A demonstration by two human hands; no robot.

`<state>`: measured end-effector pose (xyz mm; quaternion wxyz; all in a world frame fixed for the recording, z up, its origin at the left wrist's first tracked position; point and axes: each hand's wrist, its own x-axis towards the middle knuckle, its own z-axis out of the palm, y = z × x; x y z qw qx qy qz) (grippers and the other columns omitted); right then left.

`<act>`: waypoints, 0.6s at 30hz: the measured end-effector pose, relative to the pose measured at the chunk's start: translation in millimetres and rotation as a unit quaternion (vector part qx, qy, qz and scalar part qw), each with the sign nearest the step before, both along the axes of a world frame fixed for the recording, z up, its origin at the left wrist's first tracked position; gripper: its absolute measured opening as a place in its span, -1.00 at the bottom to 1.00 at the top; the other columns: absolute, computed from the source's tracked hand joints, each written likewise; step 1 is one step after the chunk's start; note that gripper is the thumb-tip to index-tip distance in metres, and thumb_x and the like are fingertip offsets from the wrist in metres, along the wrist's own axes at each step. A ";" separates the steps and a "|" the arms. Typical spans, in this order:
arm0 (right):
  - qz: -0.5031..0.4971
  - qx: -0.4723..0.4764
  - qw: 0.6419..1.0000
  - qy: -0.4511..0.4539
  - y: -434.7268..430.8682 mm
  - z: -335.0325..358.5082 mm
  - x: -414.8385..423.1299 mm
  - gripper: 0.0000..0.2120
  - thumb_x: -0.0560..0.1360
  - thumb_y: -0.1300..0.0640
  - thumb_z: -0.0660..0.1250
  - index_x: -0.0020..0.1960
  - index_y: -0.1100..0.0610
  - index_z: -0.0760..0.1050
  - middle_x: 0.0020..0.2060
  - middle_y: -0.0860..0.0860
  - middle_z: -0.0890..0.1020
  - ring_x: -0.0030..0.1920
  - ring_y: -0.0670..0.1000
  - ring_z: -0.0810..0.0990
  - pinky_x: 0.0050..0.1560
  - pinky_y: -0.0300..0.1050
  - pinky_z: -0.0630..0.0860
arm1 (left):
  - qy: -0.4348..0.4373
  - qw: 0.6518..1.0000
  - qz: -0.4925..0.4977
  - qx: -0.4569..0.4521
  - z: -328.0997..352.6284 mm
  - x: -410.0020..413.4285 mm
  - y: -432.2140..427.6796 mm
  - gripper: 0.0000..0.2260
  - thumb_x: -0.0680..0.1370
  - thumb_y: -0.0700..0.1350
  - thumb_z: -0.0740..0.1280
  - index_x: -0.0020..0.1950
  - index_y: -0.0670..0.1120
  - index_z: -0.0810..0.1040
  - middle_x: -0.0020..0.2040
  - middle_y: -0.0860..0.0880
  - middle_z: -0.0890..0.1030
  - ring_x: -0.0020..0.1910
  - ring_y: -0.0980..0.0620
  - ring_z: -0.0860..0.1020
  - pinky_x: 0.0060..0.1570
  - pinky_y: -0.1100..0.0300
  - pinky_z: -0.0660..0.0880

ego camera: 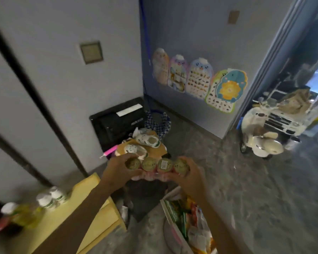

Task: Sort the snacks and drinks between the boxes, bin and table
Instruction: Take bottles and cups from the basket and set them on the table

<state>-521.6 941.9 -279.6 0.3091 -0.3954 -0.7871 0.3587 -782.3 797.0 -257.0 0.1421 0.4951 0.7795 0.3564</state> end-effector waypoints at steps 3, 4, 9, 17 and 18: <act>0.071 0.018 0.997 0.011 -24.5 0.2 -55.5 -0.26 0.25 -0.29 0.73 0.30 -0.01 0.60 0.12 -0.20 0.72 0.10 -0.18 0.70 0.09 -0.04 0.69 | -0.015 0.996 0.082 -0.009 8.3 -29.1 -62.8 -0.53 0.34 0.03 0.70 0.22 0.12 0.69 0.05 0.14 0.67 -0.03 0.20 0.62 -0.04 0.35 0.52; 0.102 0.016 0.995 0.014 -36.0 1.9 -75.7 -0.25 0.25 -0.31 0.73 0.30 -0.02 0.59 0.13 -0.22 0.71 0.13 -0.20 0.69 0.10 -0.05 0.69 | -0.008 0.995 0.103 -0.003 8.8 -39.5 -85.1 -0.54 0.32 0.02 0.70 0.18 0.11 0.70 0.05 0.15 0.66 -0.04 0.19 0.62 -0.06 0.38 0.50; 0.231 -0.012 0.972 0.035 -108.2 2.6 -176.8 -0.42 0.32 -0.26 0.72 0.16 -0.01 0.59 -0.02 -0.19 0.71 0.04 -0.08 0.72 0.04 -0.04 0.69 | -0.019 0.974 0.224 -0.008 -3.6 -89.4 -198.8 -0.50 0.23 0.04 0.74 0.12 0.19 0.67 0.07 0.21 0.58 -0.02 0.22 0.61 -0.04 0.31 0.54; 0.349 -0.098 0.932 -0.008 -224.7 -36.5 -297.8 -0.37 0.28 -0.31 0.71 0.23 -0.12 0.59 0.03 -0.22 0.75 0.06 -0.15 0.74 0.05 -0.01 0.73 | -0.074 0.930 0.359 -0.025 -52.6 -152.2 -339.3 -0.36 0.23 0.05 0.75 0.28 0.07 0.67 0.14 0.23 0.58 0.06 0.26 0.57 0.03 0.52 0.40; 0.355 -0.098 0.929 -0.018 -235.7 -43.2 -310.1 -0.36 0.28 -0.35 0.69 0.23 -0.11 0.59 0.02 -0.21 0.75 0.04 -0.14 0.75 0.02 0.00 0.74 | -0.077 0.927 0.367 -0.029 -60.3 -158.9 -351.5 -0.33 0.25 0.09 0.74 0.32 0.09 0.65 0.18 0.22 0.59 0.08 0.21 0.58 0.07 0.46 0.44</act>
